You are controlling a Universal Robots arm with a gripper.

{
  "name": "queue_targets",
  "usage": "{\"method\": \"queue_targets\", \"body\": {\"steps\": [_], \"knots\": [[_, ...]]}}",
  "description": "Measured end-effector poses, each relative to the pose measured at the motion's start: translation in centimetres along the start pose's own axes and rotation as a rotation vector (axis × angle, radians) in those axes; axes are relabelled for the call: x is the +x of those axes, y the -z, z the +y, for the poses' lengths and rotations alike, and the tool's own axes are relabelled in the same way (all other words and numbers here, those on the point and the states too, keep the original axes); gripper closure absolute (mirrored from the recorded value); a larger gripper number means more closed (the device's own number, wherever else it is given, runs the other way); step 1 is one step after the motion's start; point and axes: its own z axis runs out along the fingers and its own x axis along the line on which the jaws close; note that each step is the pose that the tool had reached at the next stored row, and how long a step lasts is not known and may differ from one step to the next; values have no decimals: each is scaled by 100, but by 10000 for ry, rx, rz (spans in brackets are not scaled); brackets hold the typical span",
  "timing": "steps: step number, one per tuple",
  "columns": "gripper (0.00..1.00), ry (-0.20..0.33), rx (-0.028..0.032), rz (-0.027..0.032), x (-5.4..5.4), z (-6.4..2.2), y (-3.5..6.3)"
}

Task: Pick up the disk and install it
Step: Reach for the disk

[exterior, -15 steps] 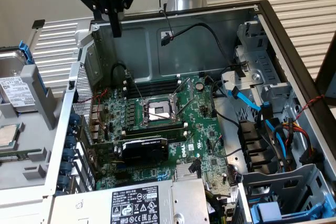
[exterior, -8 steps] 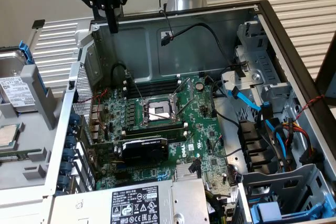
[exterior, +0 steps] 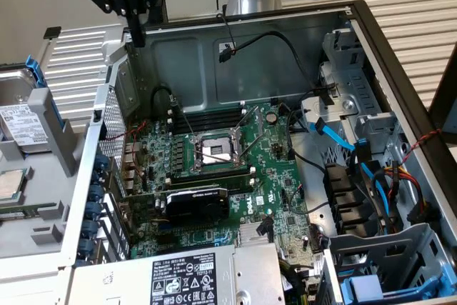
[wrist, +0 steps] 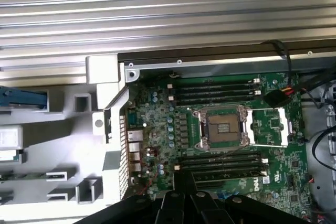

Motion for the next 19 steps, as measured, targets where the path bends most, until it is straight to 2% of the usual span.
{"method": "queue_targets", "body": {"steps": [3, 6, 10, 13, 17, 19], "knots": [[89, -2, 0, 26, 127, -9, -2], [89, -7, 6, 115, 213, 7, -11], [89, -10, 13, 178, 312, 98, -15], [89, -15, 19, 249, 410, 149, -18], [89, -18, 23, 311, 590, 146, -20], [89, -21, 26, 367, 681, 140, -20]]}}
